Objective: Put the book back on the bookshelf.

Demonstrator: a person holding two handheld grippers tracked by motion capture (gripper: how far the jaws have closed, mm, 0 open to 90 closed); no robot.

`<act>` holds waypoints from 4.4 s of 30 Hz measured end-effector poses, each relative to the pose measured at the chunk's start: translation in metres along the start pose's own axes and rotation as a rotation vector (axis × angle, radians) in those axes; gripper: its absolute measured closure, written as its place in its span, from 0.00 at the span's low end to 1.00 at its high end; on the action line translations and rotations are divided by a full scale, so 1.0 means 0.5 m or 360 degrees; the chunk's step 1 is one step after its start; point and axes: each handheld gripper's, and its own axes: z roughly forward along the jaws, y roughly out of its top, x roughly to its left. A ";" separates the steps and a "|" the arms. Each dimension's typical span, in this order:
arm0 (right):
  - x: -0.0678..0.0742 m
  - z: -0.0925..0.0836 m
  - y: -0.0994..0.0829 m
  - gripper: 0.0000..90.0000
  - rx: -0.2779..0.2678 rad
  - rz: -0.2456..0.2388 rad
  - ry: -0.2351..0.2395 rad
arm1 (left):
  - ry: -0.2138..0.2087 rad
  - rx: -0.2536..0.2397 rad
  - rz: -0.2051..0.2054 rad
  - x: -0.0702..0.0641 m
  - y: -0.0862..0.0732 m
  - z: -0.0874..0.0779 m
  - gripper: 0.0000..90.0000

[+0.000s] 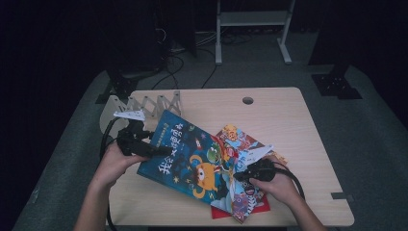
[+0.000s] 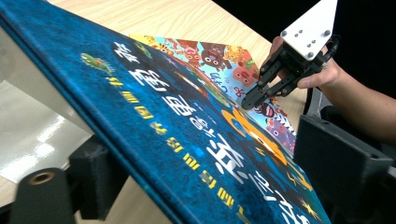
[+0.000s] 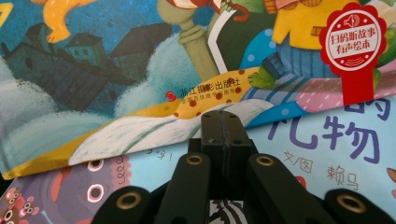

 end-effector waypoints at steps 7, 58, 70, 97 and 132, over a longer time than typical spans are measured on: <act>0.001 0.001 0.000 0.98 -0.0003 0.0003 0.0003 | 0.0008 0.0042 -0.0013 0.007 0.038 0.004 0.25; 0.014 0.075 0.068 0.98 -0.0082 0.0027 -0.0073 | 0.0151 0.0374 0.0346 -0.052 0.318 0.050 0.81; -0.035 0.023 0.027 0.79 -0.0174 0.0163 -0.0189 | 0.0143 0.0428 0.0352 -0.066 0.346 0.040 0.88; -0.265 -0.151 -0.206 0.24 -0.0322 0.0925 -0.0943 | 0.0240 0.0521 0.0341 -0.086 0.360 0.010 0.92; -0.292 -0.122 -0.234 0.15 -0.0172 0.0928 -0.1071 | 0.0347 0.0465 0.0205 -0.068 0.314 -0.136 0.91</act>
